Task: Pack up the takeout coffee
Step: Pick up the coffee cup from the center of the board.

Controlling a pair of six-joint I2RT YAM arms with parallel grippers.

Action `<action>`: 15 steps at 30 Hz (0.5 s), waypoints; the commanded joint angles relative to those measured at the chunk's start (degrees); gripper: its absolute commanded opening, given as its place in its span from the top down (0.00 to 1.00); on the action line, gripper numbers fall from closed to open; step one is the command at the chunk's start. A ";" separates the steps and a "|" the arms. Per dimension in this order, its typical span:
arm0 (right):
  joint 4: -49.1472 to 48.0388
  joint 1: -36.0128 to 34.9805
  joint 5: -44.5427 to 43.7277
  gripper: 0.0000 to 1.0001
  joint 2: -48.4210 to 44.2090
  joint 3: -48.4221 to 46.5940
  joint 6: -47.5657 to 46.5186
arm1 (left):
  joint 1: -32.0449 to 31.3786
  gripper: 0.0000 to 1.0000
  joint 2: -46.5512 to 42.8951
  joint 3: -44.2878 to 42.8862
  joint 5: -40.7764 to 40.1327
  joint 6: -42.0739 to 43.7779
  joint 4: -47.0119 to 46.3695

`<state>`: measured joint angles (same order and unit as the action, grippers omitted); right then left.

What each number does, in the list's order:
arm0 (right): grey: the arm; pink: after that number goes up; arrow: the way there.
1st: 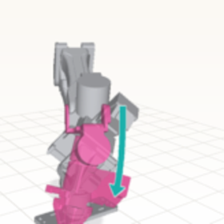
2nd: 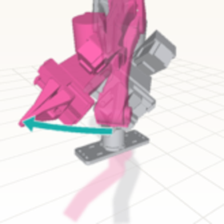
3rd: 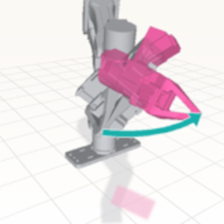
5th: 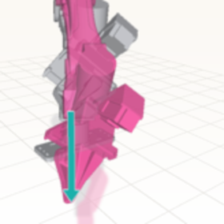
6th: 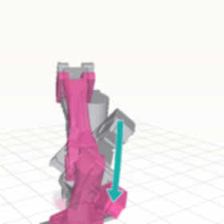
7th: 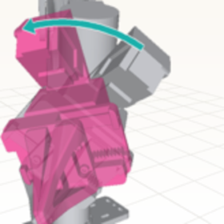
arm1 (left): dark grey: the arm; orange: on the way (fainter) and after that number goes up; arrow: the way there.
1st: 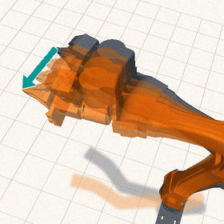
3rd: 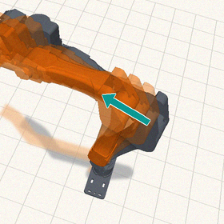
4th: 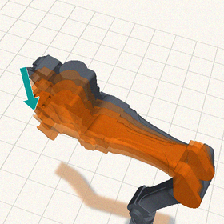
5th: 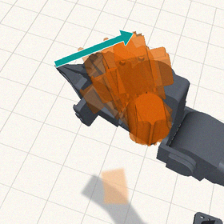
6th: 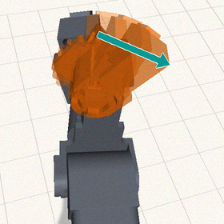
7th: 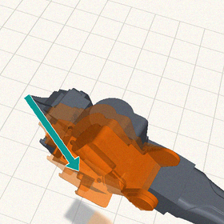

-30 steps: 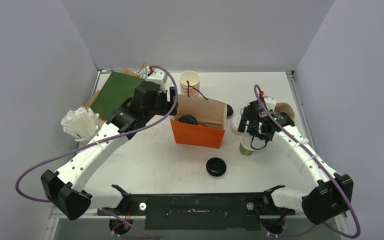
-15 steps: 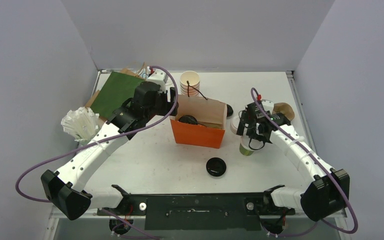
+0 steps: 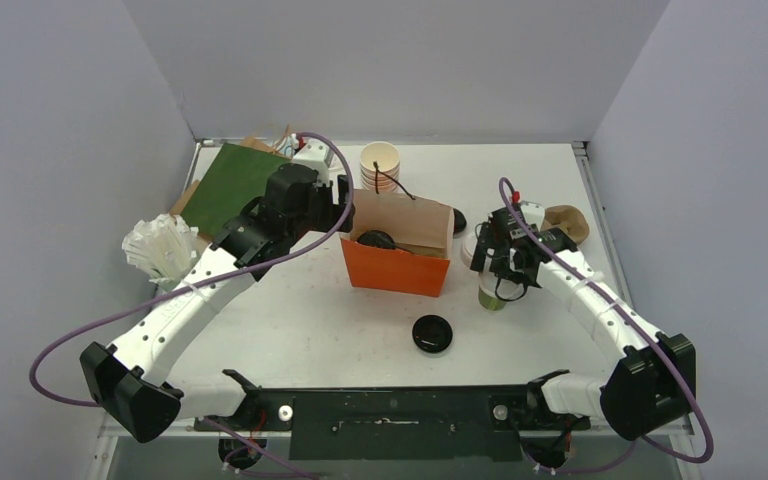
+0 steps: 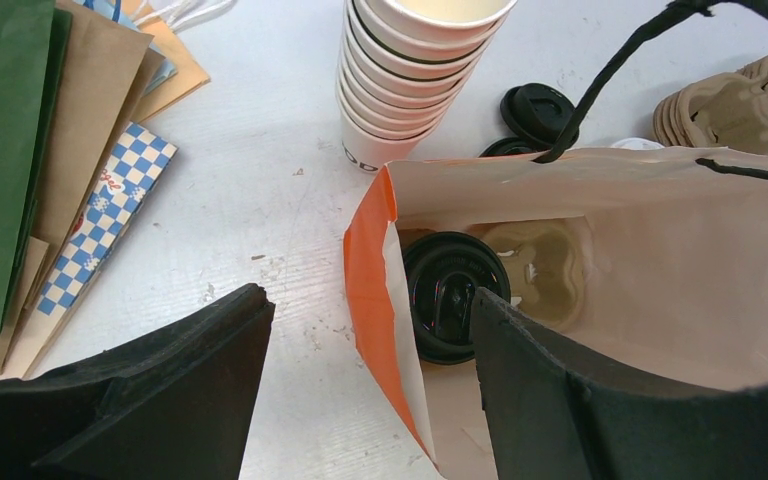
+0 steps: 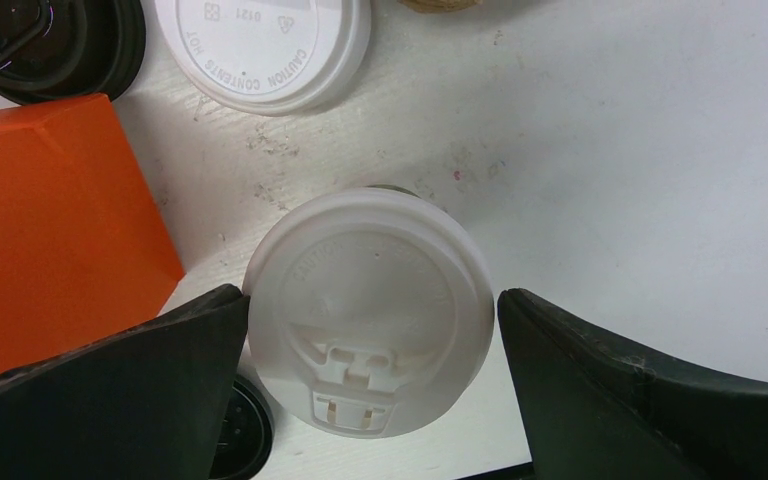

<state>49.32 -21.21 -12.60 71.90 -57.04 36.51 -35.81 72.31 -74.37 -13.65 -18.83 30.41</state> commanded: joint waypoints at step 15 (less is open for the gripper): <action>2.06 -0.42 -2.12 0.16 -3.65 -0.82 0.25 | 0.52 0.30 -1.85 0.83 0.99 0.38 -2.88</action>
<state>49.58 -21.45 -12.75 71.07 -56.42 36.73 -35.77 71.79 -73.60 -13.23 -18.83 30.20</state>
